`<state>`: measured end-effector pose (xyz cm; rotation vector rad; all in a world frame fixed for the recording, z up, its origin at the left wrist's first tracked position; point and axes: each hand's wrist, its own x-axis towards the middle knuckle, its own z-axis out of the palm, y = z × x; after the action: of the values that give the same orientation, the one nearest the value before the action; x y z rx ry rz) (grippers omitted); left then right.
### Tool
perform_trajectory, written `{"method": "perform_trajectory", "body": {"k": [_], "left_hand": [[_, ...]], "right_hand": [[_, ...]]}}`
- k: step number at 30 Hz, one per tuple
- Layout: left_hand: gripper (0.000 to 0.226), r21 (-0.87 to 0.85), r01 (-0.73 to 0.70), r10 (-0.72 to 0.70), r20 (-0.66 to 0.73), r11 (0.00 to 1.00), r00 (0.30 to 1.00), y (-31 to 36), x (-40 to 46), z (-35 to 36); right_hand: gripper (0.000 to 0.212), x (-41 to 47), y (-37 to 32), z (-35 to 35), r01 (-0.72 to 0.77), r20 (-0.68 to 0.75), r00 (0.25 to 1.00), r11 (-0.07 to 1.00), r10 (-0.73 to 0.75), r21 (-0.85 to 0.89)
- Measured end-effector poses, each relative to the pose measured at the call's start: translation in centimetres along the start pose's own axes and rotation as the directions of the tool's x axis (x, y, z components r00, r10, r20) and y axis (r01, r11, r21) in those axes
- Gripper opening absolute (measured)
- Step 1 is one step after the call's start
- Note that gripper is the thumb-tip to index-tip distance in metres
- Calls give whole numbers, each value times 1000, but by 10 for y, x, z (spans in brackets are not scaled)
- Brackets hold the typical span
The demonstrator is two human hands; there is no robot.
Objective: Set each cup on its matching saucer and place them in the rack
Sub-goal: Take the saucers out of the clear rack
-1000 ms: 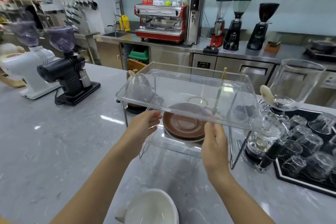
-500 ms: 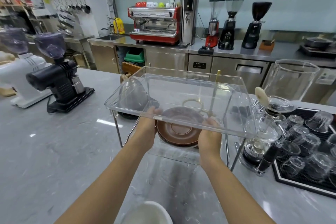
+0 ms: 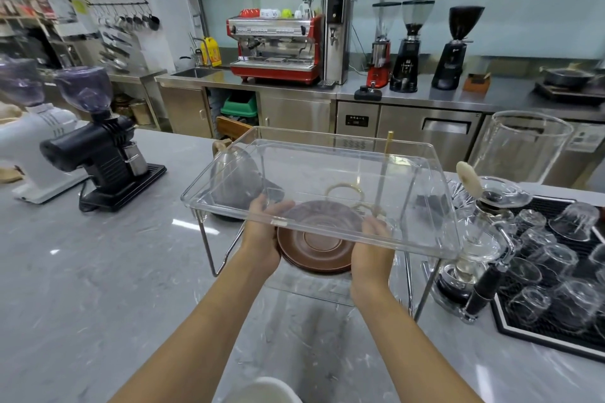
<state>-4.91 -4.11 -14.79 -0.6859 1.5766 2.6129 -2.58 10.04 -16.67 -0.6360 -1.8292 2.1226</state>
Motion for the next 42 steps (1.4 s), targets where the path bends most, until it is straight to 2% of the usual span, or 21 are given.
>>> {"method": "perform_trajectory", "body": {"k": [5, 8, 10, 14, 20, 26, 30, 34, 42], "left_hand": [[63, 35, -24, 24, 9, 999, 1000, 4, -14, -8], [66, 24, -42, 41, 51, 999, 998, 7, -31, -12], [60, 12, -41, 41, 23, 999, 999, 8, -41, -16], [62, 29, -23, 22, 7, 999, 1000, 8, -62, -24], [64, 18, -10, 11, -22, 1000, 1000, 5, -105, -38], [62, -23, -23, 23, 3, 999, 1000, 2, -153, -43], [62, -1, -25, 25, 15, 1000, 1000, -3, -178, -43], [63, -5, -6, 6, 35, 1000, 999, -15, -199, -40], [59, -41, 42, -39, 68, 998, 997, -60, -245, -9]], "right_hand": [[26, -15, -9, -4, 26, 25, 999, 1000, -26, 8], [33, -28, -11, -7, -5, 48, 999, 1000, 3, 30], [32, -35, -11, -12, -13, 57, 998, 1000, 12, 24], [27, -56, -16, -24, -4, 86, 996, 1000, 3, 17], [36, -89, -22, -44, 12, 171, 985, 1000, -11, -3], [38, -120, -27, -71, -4, 209, 978, 1000, 1, 11], [32, -137, -33, -93, -19, 225, 974, 998, 6, 55], [30, -149, -34, -117, -57, 207, 978, 994, 36, 93], [31, -162, -39, -182, -126, 84, 990, 968, 110, 218]]}}
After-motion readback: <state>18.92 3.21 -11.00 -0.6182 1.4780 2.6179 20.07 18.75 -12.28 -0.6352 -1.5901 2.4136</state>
